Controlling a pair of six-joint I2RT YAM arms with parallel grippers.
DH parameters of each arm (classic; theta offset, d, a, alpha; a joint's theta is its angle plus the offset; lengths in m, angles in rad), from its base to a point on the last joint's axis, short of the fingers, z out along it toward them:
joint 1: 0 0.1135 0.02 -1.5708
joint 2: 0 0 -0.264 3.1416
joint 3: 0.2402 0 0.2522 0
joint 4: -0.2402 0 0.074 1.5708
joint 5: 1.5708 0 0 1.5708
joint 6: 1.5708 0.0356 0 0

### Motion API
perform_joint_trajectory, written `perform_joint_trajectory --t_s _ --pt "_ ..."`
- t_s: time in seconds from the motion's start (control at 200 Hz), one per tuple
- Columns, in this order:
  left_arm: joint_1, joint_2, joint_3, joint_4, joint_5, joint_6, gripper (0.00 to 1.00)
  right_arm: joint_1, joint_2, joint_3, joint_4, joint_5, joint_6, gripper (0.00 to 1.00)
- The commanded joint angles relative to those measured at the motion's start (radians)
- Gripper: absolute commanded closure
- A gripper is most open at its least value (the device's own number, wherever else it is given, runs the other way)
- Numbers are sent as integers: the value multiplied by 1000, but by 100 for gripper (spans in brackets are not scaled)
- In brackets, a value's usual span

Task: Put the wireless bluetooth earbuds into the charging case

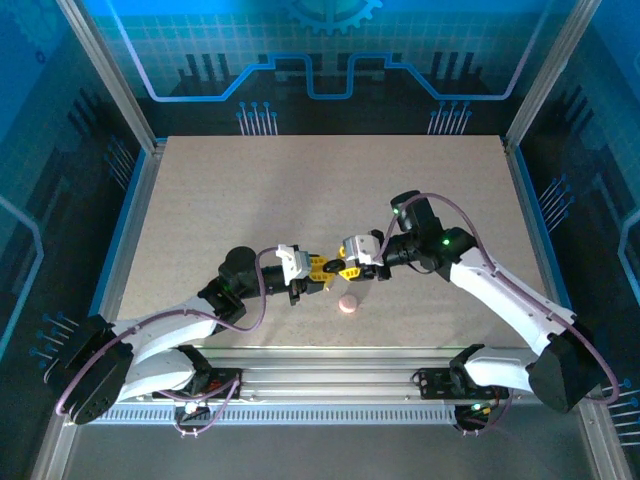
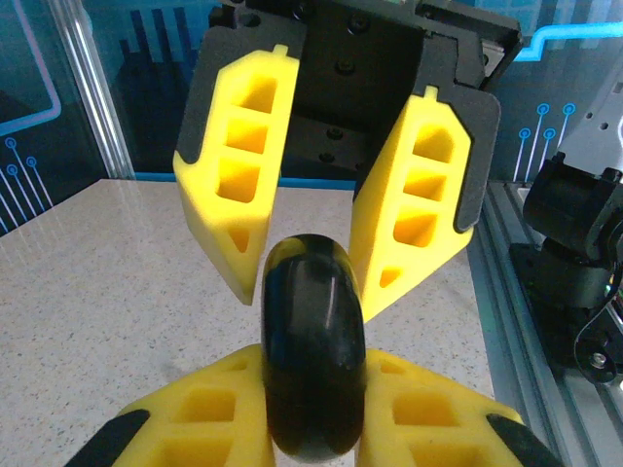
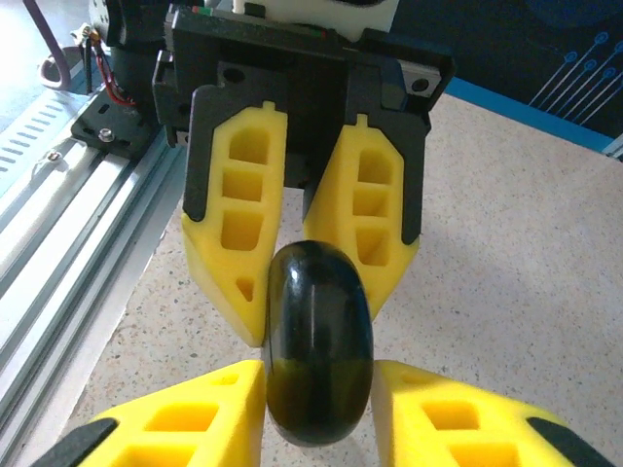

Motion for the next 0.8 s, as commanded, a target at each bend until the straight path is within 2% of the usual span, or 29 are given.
perform_joint_trajectory --t_s 0.0,0.1,0.185,0.25,0.35,0.4,0.655,0.795 --pt "-6 -21 -15 7 14 28 84 13 9 35 -29 -45 -20 72" --pt "-5 -25 -15 8 13 29 84 13 15 46 -43 -47 -24 83" --pt "-6 -32 -20 16 1 27 82 11 13 49 -47 -37 -29 86" --pt "-6 -37 -25 13 -13 30 71 8 8 51 -60 -28 -42 87" --pt "-6 -26 -22 5 -44 25 46 -9 11 62 -120 7 -75 87" --pt "-5 -14 -15 -1 -64 21 40 -24 17 74 -156 57 -78 88" --pt "-4 38 31 -84 -236 29 32 -163 52 98 -260 298 23 89" --pt "-4 68 66 -143 -308 11 32 -273 114 159 -338 354 118 89"
